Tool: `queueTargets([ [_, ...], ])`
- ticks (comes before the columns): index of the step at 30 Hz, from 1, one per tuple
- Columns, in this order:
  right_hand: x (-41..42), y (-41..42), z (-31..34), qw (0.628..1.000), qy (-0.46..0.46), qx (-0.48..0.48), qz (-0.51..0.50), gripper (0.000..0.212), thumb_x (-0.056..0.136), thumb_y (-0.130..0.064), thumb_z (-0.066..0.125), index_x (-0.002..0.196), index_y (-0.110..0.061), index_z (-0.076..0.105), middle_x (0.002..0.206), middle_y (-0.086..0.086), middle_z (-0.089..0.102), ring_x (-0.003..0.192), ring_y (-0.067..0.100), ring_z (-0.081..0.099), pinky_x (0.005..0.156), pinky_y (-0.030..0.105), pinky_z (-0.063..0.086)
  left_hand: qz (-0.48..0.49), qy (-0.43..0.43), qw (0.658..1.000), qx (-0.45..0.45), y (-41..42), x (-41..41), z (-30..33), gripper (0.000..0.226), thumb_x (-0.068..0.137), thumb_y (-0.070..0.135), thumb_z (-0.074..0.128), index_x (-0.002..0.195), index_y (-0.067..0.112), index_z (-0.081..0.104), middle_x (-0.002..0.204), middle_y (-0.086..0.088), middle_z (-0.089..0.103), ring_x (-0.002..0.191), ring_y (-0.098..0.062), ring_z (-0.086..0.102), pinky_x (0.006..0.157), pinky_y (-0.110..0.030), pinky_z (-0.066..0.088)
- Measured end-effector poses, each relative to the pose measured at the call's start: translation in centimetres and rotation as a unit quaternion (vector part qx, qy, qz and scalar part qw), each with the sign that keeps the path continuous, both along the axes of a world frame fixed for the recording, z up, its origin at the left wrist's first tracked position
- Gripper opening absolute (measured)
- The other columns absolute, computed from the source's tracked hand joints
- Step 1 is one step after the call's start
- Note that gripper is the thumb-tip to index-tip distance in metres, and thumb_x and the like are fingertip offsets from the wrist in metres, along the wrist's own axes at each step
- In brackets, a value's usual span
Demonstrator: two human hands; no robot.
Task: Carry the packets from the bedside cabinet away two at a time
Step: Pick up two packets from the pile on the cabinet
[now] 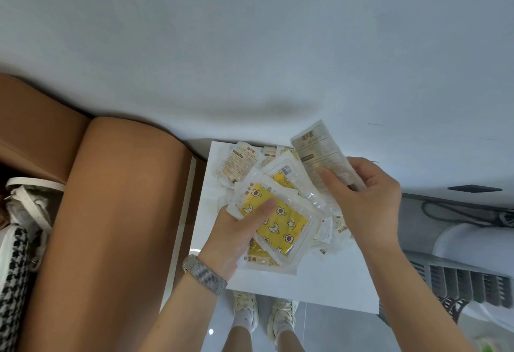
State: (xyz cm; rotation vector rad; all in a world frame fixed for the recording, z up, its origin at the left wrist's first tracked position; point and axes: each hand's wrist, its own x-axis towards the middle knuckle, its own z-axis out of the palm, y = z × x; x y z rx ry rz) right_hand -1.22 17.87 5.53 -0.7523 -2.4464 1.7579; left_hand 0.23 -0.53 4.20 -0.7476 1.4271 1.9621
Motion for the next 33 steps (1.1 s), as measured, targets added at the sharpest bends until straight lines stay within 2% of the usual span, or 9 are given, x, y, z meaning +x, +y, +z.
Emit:
queueTargets([
  [4,1.3,-0.9,0.3,0.984,-0.036,-0.149,0.088,0.016,0.07,-0.035,0.085,0.071,-0.024,0.073,0.077,-0.009,0.069,0.071,0.009,0.063,0.063,0.027,0.048,0.006,0.002,1.0,0.03,0.0,0.5,0.9,0.033,0.07,0.021,0.07,0.103,0.017,0.071,0.103,-0.013,0.074,0.095,-0.032,0.072,0.083,-0.05,0.057],
  [7,2.0,-0.5,-0.2,0.921,-0.094,-0.363,0.11,0.055,0.048,-0.067,0.084,0.078,-0.021,0.077,0.097,0.001,0.073,0.086,0.017,0.07,0.068,0.03,0.056,0.012,0.009,0.999,0.036,-0.4,1.0,1.4,0.037,0.069,0.02,0.069,0.105,0.016,0.069,0.101,-0.012,0.075,0.09,-0.03,0.073,0.076,-0.047,0.06],
  [10,2.2,-0.5,-0.5,0.852,-0.13,-0.49,0.13,0.061,0.055,-0.076,0.073,0.069,-0.017,0.077,0.131,0.002,0.063,0.116,0.023,0.063,0.078,0.04,0.057,-0.004,0.019,0.999,0.042,-0.8,1.5,2.0,0.032,0.072,0.017,0.067,0.104,0.014,0.069,0.1,-0.013,0.075,0.089,-0.03,0.073,0.072,-0.045,0.061],
  [13,2.0,-1.4,-1.2,0.866,-0.144,-0.452,0.159,0.059,0.047,-0.054,0.091,0.093,-0.022,0.076,0.135,0.0,0.06,0.111,0.026,0.066,0.077,0.041,0.057,-0.025,0.018,0.999,0.037,-1.6,1.7,2.6,0.021,0.073,0.016,0.067,0.094,0.016,0.074,0.099,-0.014,0.075,0.087,-0.03,0.073,0.07,-0.043,0.061],
  [16,1.5,-1.8,-1.4,0.838,-0.181,-0.486,0.171,0.104,0.037,-0.027,0.099,0.13,-0.035,0.053,0.122,0.013,0.067,0.101,0.03,0.07,0.071,0.037,0.059,-0.058,0.02,0.998,0.028,-2.9,1.8,3.8,0.018,0.073,0.019,0.067,0.087,0.019,0.079,0.101,-0.015,0.074,0.092,-0.032,0.072,0.077,-0.044,0.06],
  [23,0.3,-3.1,3.9,0.784,-0.28,-0.377,0.406,0.059,0.063,0.001,0.078,0.119,0.002,0.062,0.115,0.02,0.067,0.109,0.033,0.065,0.086,0.04,0.055,-0.042,-0.002,0.997,0.06,-6.6,3.7,9.6,0.019,0.075,0.016,0.078,0.094,0.014,0.077,0.102,-0.018,0.073,0.086,-0.031,0.073,0.072,-0.04,0.061],
  [26,1.2,-4.9,7.8,0.789,-0.267,-0.353,0.425,0.053,0.068,0.005,0.076,0.119,-0.003,0.064,0.12,0.02,0.066,0.114,0.034,0.063,0.094,0.046,0.052,-0.001,0.012,0.998,0.057,-7.9,4.7,13.3,0.038,0.072,0.019,0.072,0.108,0.008,0.069,0.106,-0.019,0.072,0.09,-0.033,0.072,0.076,-0.043,0.061],
  [29,2.8,-6.3,11.9,0.83,-0.213,-0.369,0.36,0.042,0.063,-0.002,0.082,0.101,-0.016,0.075,0.108,0.011,0.073,0.101,0.025,0.07,0.079,0.035,0.058,0.055,0.037,0.997,0.045,-8.7,5.7,17.3,0.036,0.08,0.023,0.075,0.112,0.007,0.067,0.107,-0.018,0.072,0.092,-0.032,0.072,0.074,-0.041,0.061],
  [33,4.6,-6.1,15.7,0.833,-0.18,-0.42,0.313,0.08,0.031,-0.035,0.101,0.101,-0.008,0.071,0.095,0.011,0.074,0.083,0.023,0.073,0.066,0.033,0.058,0.172,0.045,0.983,0.045,-9.0,7.6,21.0,0.038,0.075,0.025,0.067,0.109,0.007,0.067,0.104,-0.015,0.074,0.088,-0.028,0.073,0.069,-0.039,0.061],
])
